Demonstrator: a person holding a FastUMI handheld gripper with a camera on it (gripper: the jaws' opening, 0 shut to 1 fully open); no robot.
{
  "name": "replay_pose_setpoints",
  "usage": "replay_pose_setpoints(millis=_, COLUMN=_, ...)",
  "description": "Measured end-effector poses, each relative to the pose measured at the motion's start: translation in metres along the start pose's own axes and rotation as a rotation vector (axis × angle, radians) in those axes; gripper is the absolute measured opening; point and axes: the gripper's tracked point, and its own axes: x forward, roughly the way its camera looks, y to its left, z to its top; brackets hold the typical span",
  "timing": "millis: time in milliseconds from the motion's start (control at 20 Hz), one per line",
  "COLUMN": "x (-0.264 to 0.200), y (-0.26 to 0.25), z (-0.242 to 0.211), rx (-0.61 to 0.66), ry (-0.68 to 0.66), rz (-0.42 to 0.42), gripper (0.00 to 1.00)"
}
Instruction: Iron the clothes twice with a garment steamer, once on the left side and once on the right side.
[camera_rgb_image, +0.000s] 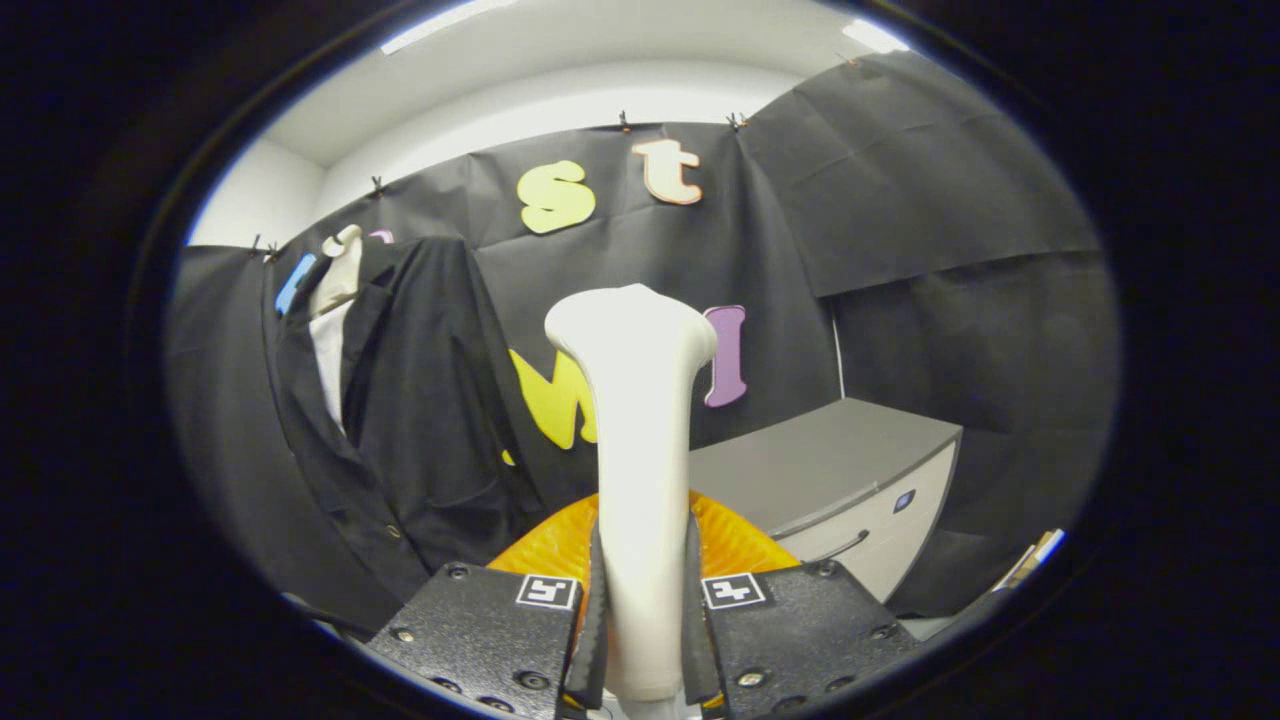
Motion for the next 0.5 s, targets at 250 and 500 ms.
replay_pose_setpoints(millis=250, x=-0.01, y=0.063, z=0.004, rx=-0.041, ry=-0.046, rz=0.045, gripper=0.32)
replay_pose_setpoints(millis=500, x=-0.012, y=0.138, z=0.027, rx=-0.101, ry=-0.139, rz=0.11, gripper=0.32)
